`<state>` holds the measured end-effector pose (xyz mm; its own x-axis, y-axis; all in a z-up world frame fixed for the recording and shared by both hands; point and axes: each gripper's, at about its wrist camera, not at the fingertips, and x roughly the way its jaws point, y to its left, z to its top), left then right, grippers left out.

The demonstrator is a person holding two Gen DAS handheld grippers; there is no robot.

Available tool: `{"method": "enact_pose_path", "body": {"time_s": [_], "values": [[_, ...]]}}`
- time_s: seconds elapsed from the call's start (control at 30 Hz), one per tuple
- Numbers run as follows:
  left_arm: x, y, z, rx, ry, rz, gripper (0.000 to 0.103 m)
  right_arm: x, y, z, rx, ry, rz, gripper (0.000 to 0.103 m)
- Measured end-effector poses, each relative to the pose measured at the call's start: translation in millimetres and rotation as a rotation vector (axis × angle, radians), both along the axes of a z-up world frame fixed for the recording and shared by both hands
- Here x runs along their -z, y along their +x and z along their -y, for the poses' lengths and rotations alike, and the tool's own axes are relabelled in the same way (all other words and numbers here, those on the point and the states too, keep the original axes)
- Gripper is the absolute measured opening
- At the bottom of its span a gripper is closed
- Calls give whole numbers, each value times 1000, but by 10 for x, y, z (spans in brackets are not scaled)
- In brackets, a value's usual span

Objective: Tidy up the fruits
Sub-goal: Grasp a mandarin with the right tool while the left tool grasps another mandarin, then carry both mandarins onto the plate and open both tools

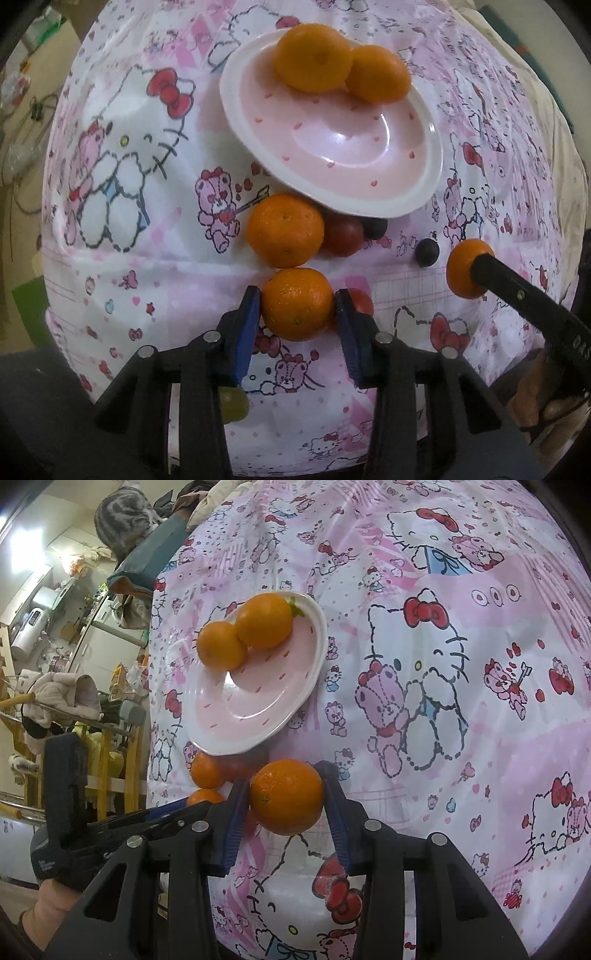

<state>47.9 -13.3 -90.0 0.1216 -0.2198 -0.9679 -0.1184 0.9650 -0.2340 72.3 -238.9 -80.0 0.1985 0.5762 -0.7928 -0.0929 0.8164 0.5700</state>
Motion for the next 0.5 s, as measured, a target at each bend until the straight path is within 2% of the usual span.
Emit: {"method": "enact_pose_path", "body": {"time_s": [0.13, 0.3, 0.5], "values": [[-151, -52, -71, -5, 24, 48, 36, -25, 16, 1, -2, 1, 4, 43], [-653, 119, -94, 47, 71, 188, 36, -274, 195, 93, 27, 35, 54, 43], [-770, 430, -110, 66, 110, 204, 36, -560, 471, 131, 30, 52, 147, 43]]}}
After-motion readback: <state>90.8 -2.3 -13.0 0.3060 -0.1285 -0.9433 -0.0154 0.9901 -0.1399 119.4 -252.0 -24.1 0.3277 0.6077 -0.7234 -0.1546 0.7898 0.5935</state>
